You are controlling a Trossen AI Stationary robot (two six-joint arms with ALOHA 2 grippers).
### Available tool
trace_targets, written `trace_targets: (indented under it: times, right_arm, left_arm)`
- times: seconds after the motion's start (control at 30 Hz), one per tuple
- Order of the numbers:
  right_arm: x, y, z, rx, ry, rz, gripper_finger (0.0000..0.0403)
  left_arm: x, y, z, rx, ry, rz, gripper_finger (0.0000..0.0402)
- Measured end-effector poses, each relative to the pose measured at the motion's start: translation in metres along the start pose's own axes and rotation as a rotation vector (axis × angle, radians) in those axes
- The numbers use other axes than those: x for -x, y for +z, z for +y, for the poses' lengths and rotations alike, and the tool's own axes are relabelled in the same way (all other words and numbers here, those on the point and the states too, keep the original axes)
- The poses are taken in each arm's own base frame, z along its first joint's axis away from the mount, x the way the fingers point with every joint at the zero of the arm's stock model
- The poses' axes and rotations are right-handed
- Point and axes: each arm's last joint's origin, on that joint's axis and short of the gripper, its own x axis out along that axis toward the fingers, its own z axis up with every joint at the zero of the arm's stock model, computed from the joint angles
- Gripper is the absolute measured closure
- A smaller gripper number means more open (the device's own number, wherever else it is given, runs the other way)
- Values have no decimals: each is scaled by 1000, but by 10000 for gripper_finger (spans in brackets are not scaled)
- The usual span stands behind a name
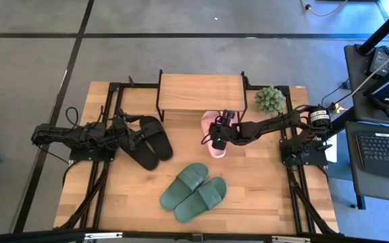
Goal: Pick and place slides into the shelf
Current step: Put the pink slide under the shelf
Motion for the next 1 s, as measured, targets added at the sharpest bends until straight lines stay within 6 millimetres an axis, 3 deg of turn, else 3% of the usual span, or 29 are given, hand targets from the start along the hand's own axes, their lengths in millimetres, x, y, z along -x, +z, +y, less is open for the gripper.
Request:
trace_targets:
  times: [0.23, 1.0]
  right_arm:
    - [1, 3, -1, -24, 21, 1, 211]
    - [16, 2, 17, 16, 54, -13, 210]
  left_arm:
    - [0, 0, 0, 0, 0, 0, 128]
    - [0, 0, 0, 0, 0, 0, 128]
